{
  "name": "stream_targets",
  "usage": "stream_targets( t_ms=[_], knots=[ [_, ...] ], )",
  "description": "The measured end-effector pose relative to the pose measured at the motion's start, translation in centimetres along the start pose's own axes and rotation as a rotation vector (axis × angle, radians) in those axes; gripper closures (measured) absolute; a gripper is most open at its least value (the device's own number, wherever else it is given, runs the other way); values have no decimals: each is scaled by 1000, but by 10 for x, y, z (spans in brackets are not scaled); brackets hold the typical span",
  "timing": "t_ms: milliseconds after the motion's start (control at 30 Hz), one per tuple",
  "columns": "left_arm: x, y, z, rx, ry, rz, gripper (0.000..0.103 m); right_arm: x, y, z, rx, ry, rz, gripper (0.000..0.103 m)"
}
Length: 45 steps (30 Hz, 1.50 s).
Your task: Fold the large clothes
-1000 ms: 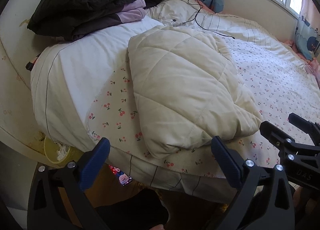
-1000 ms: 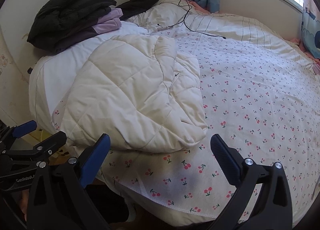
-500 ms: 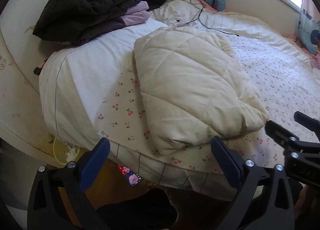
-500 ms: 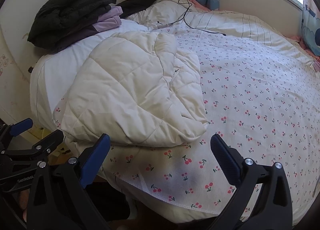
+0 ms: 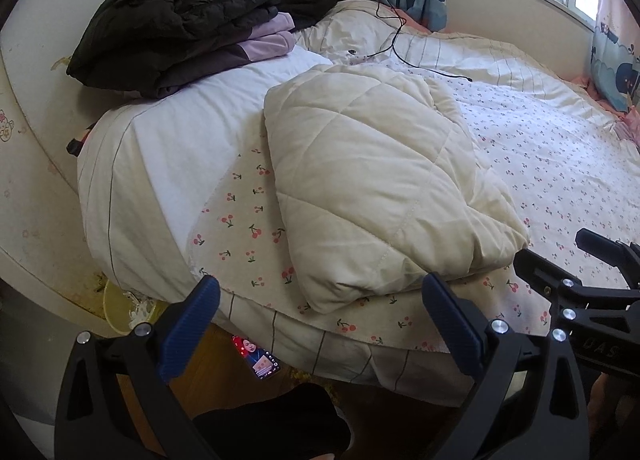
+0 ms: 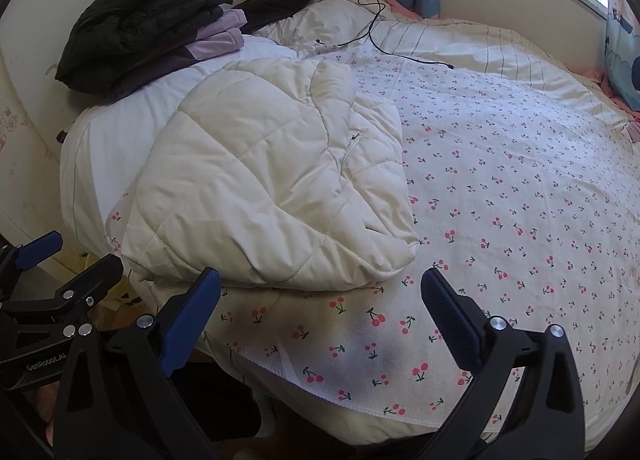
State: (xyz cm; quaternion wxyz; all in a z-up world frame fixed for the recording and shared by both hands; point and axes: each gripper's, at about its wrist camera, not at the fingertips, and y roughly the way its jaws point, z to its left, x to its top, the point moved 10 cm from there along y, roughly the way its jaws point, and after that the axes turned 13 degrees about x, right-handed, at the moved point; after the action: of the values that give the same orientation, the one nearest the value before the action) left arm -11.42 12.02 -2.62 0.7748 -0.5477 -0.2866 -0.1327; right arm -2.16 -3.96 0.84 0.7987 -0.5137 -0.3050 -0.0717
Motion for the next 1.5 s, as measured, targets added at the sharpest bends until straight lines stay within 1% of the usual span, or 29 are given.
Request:
stream_targets(
  t_ms=[533, 1033, 1267, 1500],
  knots=[
    [-4, 6, -2, -13, -2, 11, 7, -2, 10, -3, 7, -3, 24, 6],
    [-3, 4, -4, -30, -9, -9, 7, -3, 11, -4, 7, -5, 25, 6],
    [-4, 4, -5, -48, -13, -5, 7, -4, 12, -4, 7, -3, 29, 6],
    [-5, 5, -6, -45, -12, -7, 7, -4, 13, -6, 7, 5, 30, 6]
  ],
)
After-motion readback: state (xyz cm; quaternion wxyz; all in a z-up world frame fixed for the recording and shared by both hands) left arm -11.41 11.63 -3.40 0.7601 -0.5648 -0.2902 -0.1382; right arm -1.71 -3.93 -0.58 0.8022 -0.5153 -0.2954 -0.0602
